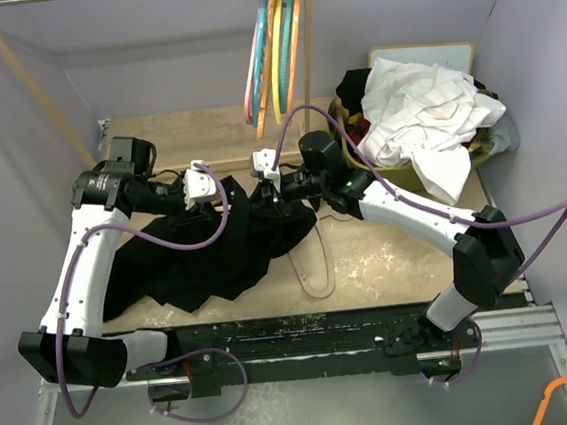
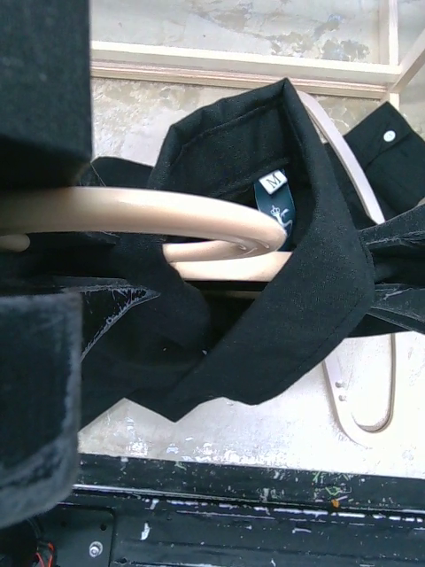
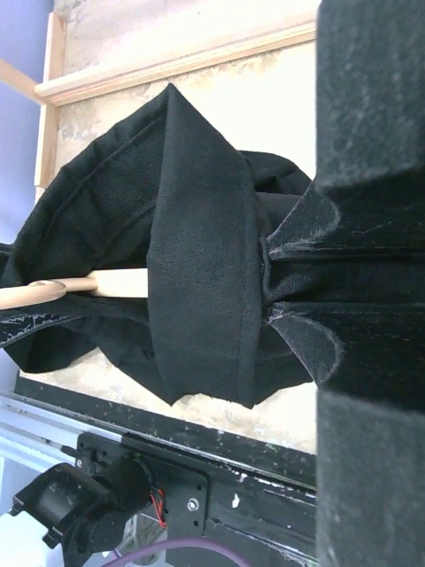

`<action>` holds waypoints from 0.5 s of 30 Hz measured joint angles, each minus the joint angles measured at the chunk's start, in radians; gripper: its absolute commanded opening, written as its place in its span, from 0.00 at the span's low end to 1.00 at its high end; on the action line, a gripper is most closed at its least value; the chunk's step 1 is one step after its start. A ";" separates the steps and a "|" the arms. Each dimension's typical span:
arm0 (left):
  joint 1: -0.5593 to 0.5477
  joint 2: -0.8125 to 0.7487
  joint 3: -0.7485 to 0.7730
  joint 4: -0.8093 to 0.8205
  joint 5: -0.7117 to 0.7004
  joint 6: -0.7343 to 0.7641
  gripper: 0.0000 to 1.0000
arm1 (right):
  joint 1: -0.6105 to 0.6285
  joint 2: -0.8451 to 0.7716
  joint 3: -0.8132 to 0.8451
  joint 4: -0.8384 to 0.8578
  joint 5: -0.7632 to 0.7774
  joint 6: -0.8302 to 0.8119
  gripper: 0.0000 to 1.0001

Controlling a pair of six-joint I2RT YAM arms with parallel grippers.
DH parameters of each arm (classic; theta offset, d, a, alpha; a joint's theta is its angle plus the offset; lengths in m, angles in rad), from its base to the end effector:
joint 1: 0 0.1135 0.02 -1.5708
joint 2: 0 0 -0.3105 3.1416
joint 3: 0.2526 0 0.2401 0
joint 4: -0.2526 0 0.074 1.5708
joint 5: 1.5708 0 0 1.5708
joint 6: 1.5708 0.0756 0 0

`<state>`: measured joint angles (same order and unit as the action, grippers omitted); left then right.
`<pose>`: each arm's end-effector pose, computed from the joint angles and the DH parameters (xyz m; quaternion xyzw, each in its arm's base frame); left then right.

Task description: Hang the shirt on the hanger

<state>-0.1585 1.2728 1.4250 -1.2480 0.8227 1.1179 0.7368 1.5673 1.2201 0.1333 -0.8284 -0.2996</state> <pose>0.1956 -0.0874 0.3933 0.6063 0.6595 -0.2452 0.3707 0.2442 0.2967 0.3748 -0.5724 0.4940 0.4305 0.4929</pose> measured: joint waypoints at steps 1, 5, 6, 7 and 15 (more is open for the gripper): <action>0.000 0.000 0.000 0.004 -0.004 -0.003 0.00 | 0.001 0.004 0.000 0.003 0.001 0.005 0.00; 0.000 0.003 0.000 0.007 -0.013 -0.011 0.00 | 0.002 0.006 -0.011 0.026 0.006 0.024 0.00; -0.001 0.003 0.000 0.008 -0.014 -0.011 0.00 | 0.003 0.002 -0.023 0.039 0.008 0.028 0.00; -0.002 0.003 0.000 0.008 -0.016 -0.011 0.00 | 0.003 -0.003 -0.035 0.051 0.008 0.031 0.00; -0.034 0.004 0.000 0.000 0.023 -0.019 0.00 | 0.021 -0.145 -0.262 0.259 0.088 0.097 0.00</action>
<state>-0.1925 1.2766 1.4250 -1.2480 0.8455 1.0992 0.7578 1.4220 0.9581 0.3927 -0.7406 -0.2031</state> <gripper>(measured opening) 0.117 0.208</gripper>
